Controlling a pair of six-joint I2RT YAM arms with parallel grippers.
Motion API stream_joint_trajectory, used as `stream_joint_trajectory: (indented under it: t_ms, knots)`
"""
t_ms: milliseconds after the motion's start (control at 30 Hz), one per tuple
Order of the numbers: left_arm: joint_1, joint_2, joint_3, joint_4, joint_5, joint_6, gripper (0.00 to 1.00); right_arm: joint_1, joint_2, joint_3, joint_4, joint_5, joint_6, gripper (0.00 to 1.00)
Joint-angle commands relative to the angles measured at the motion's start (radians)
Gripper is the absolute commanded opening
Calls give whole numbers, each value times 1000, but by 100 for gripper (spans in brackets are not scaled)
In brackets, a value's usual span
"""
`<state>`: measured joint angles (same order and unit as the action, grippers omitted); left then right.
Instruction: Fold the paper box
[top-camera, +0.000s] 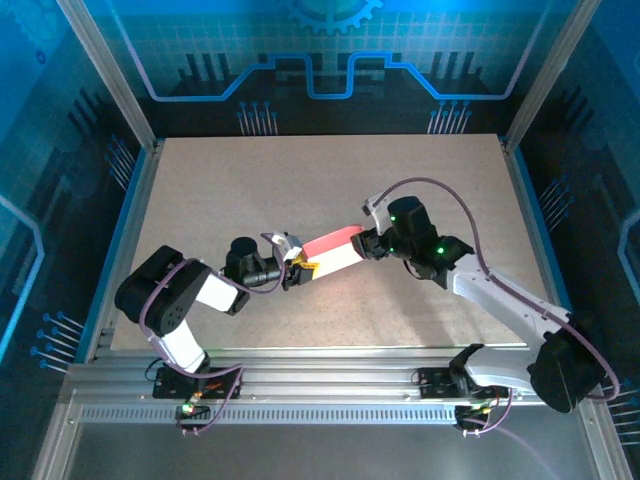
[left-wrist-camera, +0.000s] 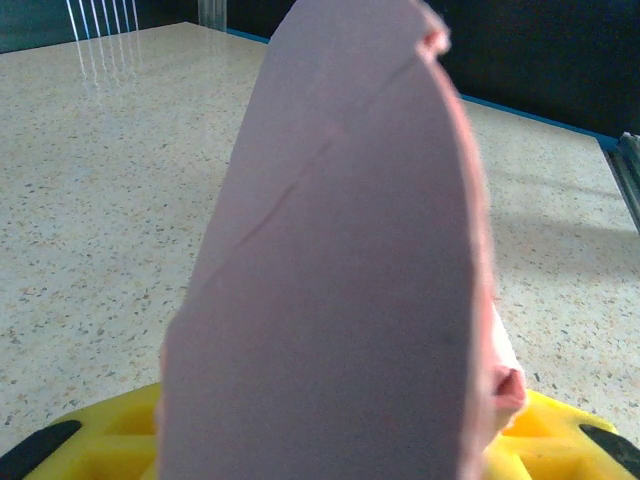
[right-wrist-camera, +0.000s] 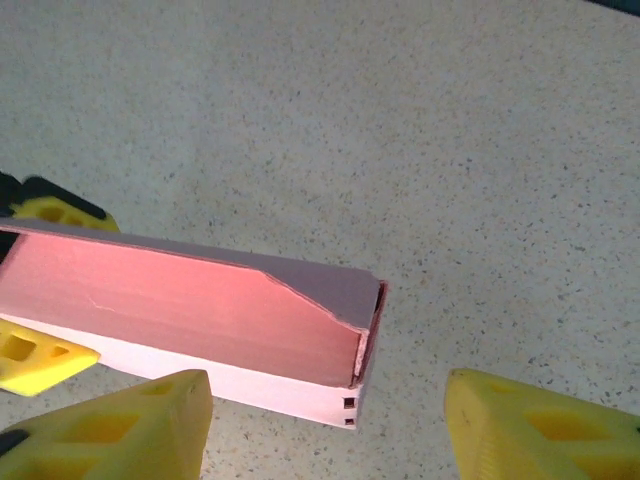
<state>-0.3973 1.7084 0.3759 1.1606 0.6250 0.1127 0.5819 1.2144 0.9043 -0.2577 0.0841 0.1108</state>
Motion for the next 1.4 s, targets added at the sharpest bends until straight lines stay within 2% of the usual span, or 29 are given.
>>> stream_joint_trajectory:
  t_ms: [0,200,267,333,467,633,700,800,933,1067,1200,1267,1367]
  knots:
    - [-2,19,2,39,30,34,29,-30,10,76,-51,-40,15,67]
    - [0,30,2,30,47,45,30,-42,167,215,-117,-74,48,69]
    - [-1,40,1,35,47,48,30,-52,176,189,-73,-112,65,74]
    - [0,54,-1,40,48,54,30,-81,163,129,1,-205,93,77]
    - [-2,87,-21,75,46,84,30,-131,161,91,5,-297,138,78]
    - [-10,146,-23,102,51,106,31,-137,167,96,-12,-303,180,78]
    - [-24,175,-24,112,32,143,31,-136,202,133,-68,-274,200,77]
    - [-28,218,-31,198,27,125,31,-127,254,182,-131,-234,222,77]
    - [-29,249,-23,201,26,121,32,-106,311,219,-173,-225,228,77]
    - [-29,239,-20,184,27,104,41,-94,342,221,-186,-219,232,77]
    - [-29,232,-20,173,12,98,73,-94,346,211,-179,-227,237,76]
    - [-29,229,-26,191,-3,86,85,-95,349,212,-179,-222,237,76]
    - [-28,216,-39,206,-27,70,95,-95,356,216,-178,-229,246,76]
